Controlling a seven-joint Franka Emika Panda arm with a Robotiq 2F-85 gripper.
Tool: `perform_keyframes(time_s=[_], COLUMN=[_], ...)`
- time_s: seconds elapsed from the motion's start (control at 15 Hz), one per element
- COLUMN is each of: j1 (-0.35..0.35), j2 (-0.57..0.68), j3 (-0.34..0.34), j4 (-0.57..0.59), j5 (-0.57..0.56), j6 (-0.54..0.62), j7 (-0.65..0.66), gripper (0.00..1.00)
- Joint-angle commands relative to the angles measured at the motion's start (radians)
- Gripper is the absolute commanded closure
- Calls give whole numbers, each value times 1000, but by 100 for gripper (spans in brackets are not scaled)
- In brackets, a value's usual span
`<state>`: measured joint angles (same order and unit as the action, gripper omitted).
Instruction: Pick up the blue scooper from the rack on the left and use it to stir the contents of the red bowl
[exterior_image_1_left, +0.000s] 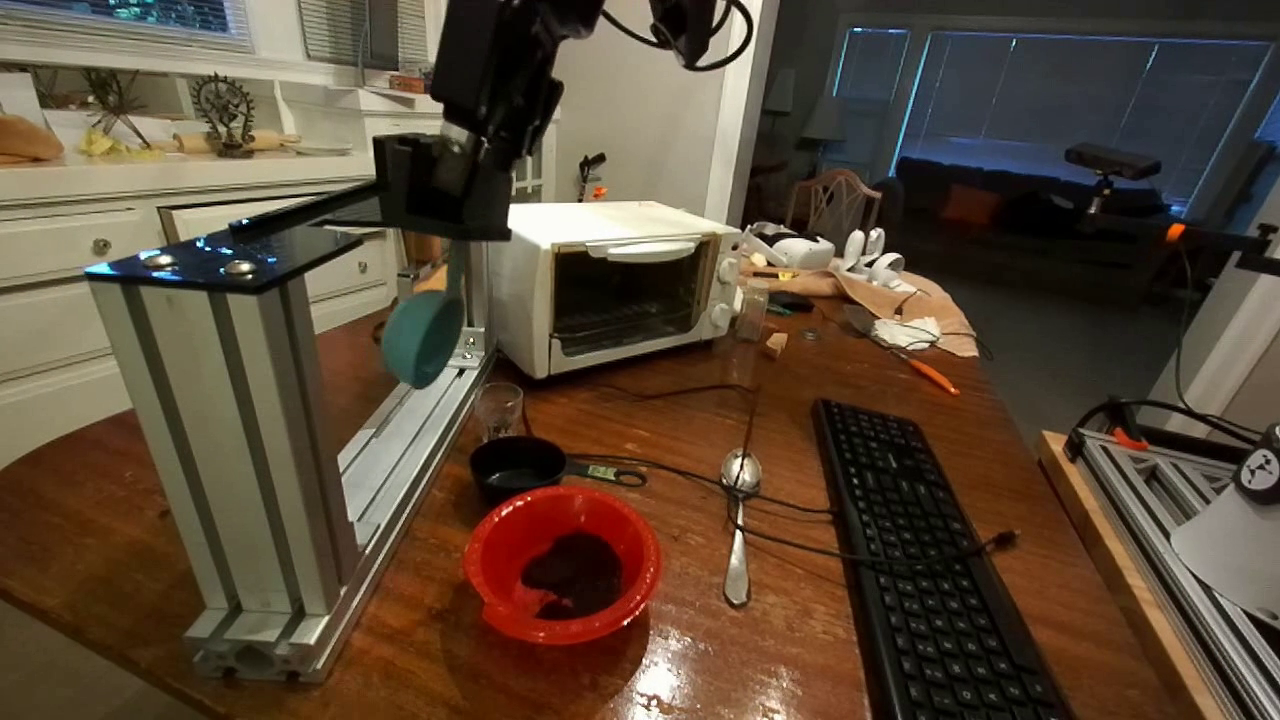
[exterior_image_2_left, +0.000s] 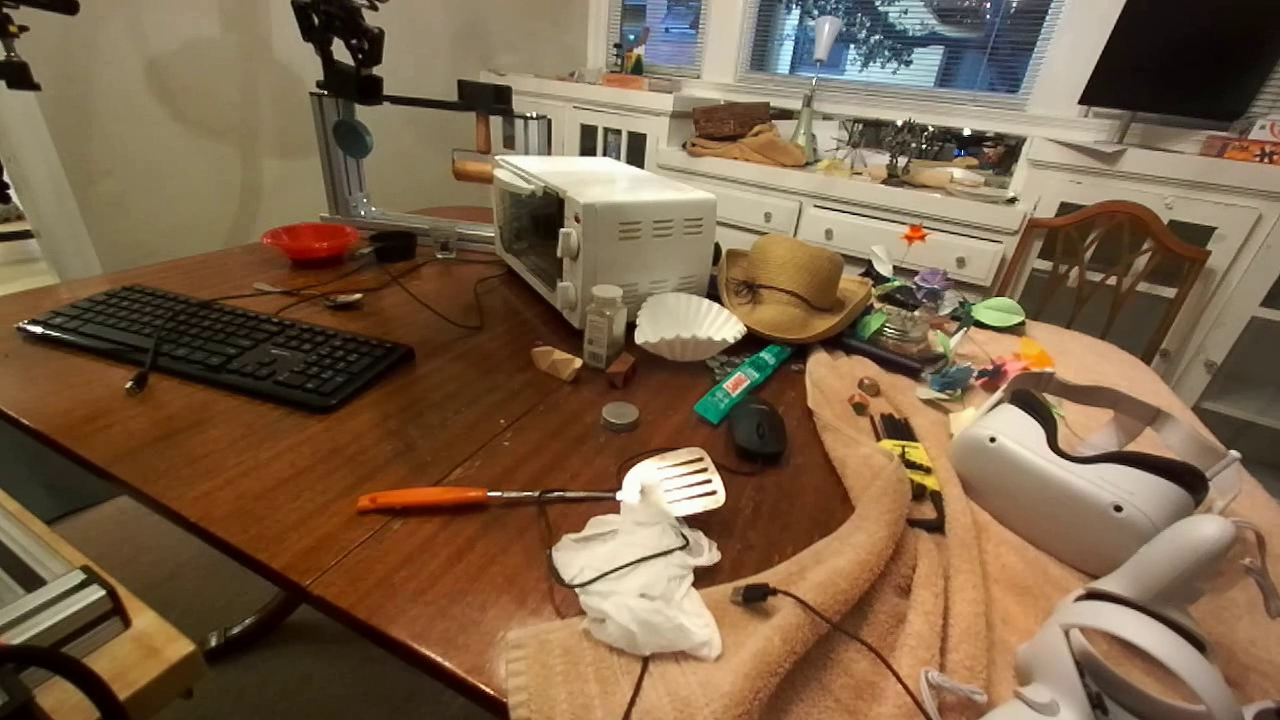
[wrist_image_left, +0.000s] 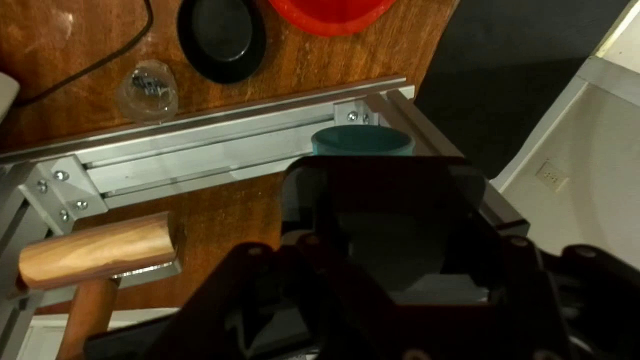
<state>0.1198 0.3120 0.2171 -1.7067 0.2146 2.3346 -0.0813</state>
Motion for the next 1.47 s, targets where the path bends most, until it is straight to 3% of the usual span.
perform_keyframes(time_s=[0.0, 0.27, 0.33, 1.4], j1=[1, -6, 0, -24], j2=[-21, -64, -49, -19], j3=[-9, -8, -12, 15], j4=[-39, -102, -81, -186], j5=[26, 46, 20, 124], j6=[9, 25, 5, -35], j7=[-21, -35, -24, -138], gripper=[40, 40, 65, 65])
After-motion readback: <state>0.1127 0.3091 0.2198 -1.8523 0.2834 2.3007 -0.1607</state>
